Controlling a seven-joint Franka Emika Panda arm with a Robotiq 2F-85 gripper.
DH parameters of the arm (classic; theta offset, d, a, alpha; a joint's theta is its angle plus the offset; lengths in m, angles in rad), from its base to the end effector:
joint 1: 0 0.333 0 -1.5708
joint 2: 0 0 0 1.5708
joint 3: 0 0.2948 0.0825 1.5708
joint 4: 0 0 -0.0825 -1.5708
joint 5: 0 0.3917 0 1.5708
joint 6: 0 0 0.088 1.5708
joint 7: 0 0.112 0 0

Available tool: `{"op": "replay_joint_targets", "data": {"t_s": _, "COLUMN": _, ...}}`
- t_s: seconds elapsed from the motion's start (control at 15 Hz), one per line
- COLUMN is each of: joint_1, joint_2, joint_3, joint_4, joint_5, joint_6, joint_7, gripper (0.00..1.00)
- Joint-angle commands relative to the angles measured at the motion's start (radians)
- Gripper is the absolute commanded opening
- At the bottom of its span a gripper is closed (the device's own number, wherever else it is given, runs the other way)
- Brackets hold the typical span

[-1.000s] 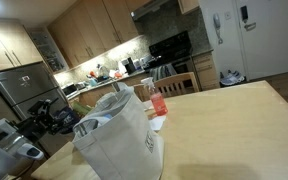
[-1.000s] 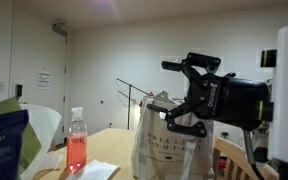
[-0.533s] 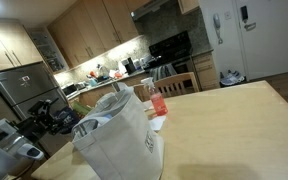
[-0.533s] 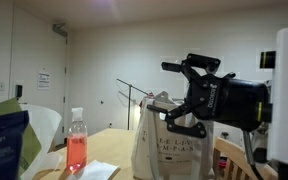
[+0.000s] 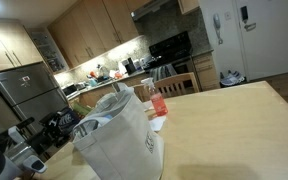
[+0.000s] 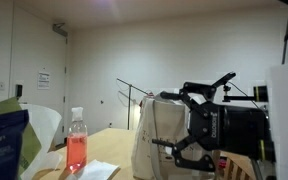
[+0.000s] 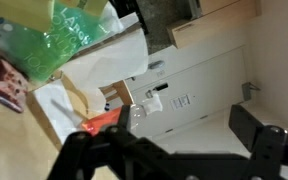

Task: Move the bag backwards

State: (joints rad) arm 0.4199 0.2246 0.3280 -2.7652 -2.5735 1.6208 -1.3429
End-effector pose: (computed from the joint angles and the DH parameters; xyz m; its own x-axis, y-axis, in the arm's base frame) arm 0.3201 0.2318 0.1494 0.1717 -0.9142 -0.3671 -0.0161 0.3700 -0.9289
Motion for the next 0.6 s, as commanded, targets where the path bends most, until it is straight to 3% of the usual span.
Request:
{"op": "replay_joint_targets", "data": {"t_s": 0.0, "joint_1": -0.017, "joint_2": 0.077, "joint_3": -0.01, "joint_4": 0.018, "joint_5": -0.024, "joint_6": 0.069, "joint_7": 0.062, "gripper": 1.0}}
{"op": "replay_joint_targets", "data": {"t_s": 0.33, "joint_1": -0.013, "joint_2": 0.123, "joint_3": -0.016, "joint_4": -0.022, "joint_5": -0.018, "joint_6": 0.094, "joint_7": 0.125, "gripper": 1.0}}
{"op": "replay_joint_targets", "data": {"t_s": 0.53, "joint_1": -0.006, "joint_2": 0.147, "joint_3": -0.027, "joint_4": -0.008, "joint_5": 0.041, "joint_6": 0.058, "joint_7": 0.1, "gripper": 1.0}}
